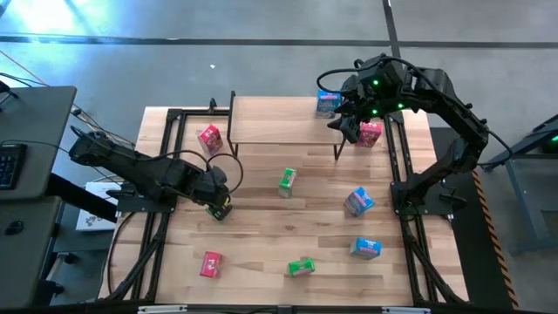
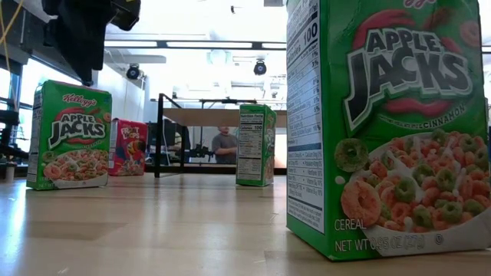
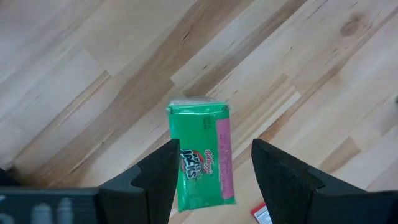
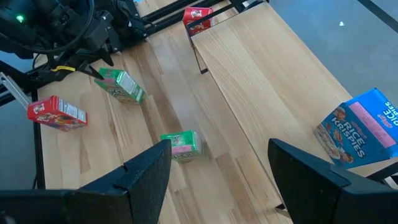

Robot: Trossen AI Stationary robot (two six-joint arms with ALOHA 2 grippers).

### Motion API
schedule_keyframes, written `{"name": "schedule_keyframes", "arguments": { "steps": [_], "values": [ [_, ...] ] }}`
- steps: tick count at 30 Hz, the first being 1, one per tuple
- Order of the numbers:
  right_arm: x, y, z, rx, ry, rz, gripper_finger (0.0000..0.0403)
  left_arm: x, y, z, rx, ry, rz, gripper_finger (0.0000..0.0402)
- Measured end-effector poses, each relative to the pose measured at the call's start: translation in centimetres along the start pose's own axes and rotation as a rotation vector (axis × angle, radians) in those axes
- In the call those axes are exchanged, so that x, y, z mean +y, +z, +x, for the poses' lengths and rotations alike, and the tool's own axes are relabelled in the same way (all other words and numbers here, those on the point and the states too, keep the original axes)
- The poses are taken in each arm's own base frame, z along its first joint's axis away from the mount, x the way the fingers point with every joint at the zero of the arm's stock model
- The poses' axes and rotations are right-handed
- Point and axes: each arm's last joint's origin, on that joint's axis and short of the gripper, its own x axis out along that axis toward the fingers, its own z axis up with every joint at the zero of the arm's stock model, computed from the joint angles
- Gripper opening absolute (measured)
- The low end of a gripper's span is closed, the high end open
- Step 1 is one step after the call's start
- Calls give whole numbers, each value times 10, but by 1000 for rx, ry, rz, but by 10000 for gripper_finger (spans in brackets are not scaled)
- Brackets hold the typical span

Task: Stack cereal on shelf
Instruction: Put the left green cereal box on the shelf

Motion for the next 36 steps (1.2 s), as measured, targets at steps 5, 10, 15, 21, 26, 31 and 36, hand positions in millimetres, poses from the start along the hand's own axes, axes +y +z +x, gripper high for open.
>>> {"name": "schedule_keyframes", "arguments": {
  "steps": [5, 10, 15, 21, 26, 31, 36],
  "values": [
    [0, 0, 0, 1, 0, 0, 259, 0, 0, 0, 6, -3, -1, 190],
    [0, 0, 0, 1, 0, 0, 259, -1, -2, 0, 60, -32, -2, 194],
    [0, 0, 0, 1, 0, 0, 259, -1, -2, 0, 73, -37, -9, 205],
    [0, 0, 0, 1, 0, 0, 259, 3, -3, 0, 98, -7, -12, 225],
    [0, 0, 0, 1, 0, 0, 259, 5, 1, 2, 110, -11, -10, 244],
    [0, 0, 0, 1, 0, 0, 259, 7, 5, 5, 110, 0, -23, 253],
    [0, 0, 0, 1, 0, 0, 259, 7, 6, 6, 110, 4, -10, 253]
  ]
}}
